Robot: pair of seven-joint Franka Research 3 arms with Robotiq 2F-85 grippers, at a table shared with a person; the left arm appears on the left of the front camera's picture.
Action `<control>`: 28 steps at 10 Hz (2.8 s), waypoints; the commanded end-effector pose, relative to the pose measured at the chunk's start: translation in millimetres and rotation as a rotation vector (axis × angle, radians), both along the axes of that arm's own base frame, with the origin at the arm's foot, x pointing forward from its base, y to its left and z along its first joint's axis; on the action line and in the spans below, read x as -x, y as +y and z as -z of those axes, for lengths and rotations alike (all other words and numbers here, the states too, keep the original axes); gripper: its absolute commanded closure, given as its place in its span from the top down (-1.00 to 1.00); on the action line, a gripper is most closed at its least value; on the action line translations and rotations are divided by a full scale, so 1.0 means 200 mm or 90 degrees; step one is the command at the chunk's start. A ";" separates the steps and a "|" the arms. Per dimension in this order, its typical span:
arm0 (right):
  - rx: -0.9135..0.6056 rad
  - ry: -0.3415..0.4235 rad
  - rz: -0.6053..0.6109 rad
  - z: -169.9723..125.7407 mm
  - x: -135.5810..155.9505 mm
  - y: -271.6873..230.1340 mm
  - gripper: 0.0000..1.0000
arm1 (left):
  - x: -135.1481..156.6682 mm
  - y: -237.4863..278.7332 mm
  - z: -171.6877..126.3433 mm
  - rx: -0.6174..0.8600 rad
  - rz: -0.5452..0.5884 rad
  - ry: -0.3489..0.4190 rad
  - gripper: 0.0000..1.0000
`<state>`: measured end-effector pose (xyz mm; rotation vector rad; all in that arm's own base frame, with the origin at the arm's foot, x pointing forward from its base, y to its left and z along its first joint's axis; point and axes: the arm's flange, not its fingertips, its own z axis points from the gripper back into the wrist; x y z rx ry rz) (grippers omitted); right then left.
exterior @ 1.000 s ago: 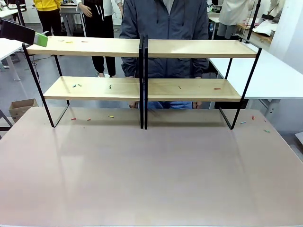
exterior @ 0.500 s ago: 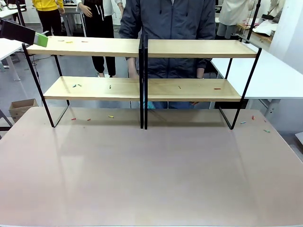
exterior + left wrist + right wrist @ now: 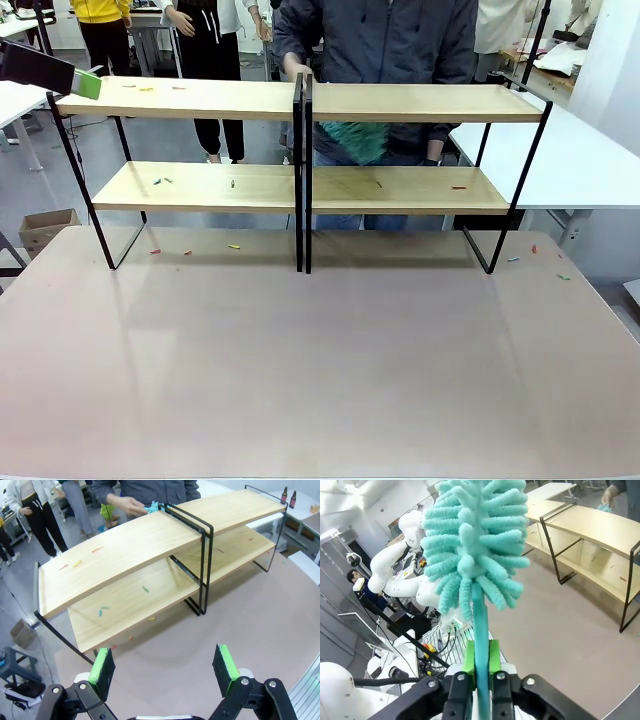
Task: Clean the shelves.
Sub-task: Clean another randomly selected level of the Shelf with the Duster.
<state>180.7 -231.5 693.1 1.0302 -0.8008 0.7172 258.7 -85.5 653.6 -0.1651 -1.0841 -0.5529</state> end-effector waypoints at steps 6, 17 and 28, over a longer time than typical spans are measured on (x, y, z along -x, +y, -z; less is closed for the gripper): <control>0.264 -0.070 -0.044 -0.10 0.00 0.58 -0.75 | 0.00 0.00 0.00 0.001 0.001 0.000 1.00; 0.594 -0.084 -0.182 -0.03 0.34 1.39 -0.75 | 0.00 0.00 0.00 0.001 0.001 0.000 1.00; 0.650 -0.008 0.016 0.45 -0.17 2.51 -0.75 | 0.00 0.00 0.00 0.001 0.001 0.000 1.00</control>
